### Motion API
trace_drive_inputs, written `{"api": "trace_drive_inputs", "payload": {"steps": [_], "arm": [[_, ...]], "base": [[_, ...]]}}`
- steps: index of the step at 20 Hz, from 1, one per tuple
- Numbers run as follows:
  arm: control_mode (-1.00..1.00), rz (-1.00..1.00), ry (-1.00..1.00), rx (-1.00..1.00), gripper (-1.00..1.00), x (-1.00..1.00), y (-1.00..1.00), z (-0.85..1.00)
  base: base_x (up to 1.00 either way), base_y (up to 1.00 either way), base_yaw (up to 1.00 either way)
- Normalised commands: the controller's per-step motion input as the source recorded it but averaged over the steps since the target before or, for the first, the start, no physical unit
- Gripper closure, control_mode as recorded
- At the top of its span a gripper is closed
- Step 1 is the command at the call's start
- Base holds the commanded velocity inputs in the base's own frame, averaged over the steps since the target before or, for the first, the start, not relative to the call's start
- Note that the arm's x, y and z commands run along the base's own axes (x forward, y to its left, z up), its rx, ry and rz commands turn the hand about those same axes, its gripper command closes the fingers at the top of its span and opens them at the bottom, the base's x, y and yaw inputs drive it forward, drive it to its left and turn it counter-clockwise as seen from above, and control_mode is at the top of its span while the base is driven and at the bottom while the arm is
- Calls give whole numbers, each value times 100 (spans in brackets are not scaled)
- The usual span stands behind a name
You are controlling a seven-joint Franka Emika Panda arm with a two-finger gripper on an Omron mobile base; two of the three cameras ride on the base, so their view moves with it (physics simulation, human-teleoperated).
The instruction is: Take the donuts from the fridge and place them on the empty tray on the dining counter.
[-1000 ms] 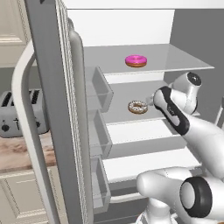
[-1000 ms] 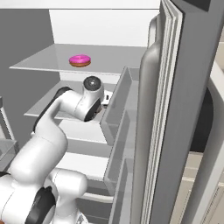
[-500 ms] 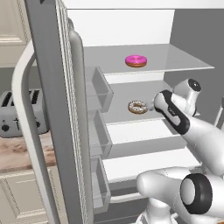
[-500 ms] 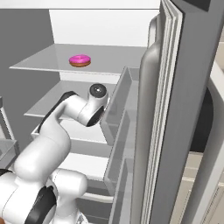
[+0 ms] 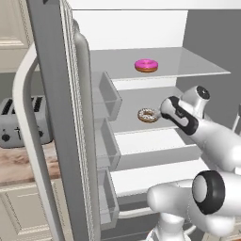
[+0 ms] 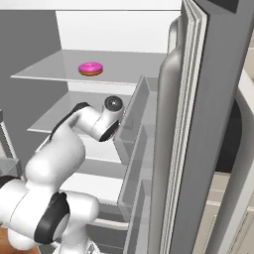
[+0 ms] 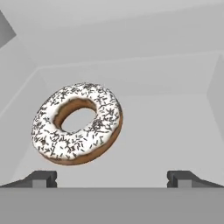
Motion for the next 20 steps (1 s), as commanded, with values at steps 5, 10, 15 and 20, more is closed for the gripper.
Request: {"api": "trace_drive_inputs", "payload": {"steps": [5, 10, 15, 20], "arm": [[-100, 0, 6, 10, -100, 36, 0, -1], [-100, 0, 4, 2, -100, 37, 2, -13], [-100, 0, 0, 0, -100, 31, 5, -18], [-100, 0, 0, 0, -100, 25, 6, -11]], "base": [[0, 0, 0], [0, 0, 0], [0, 0, 0], [0, 0, 0]]}}
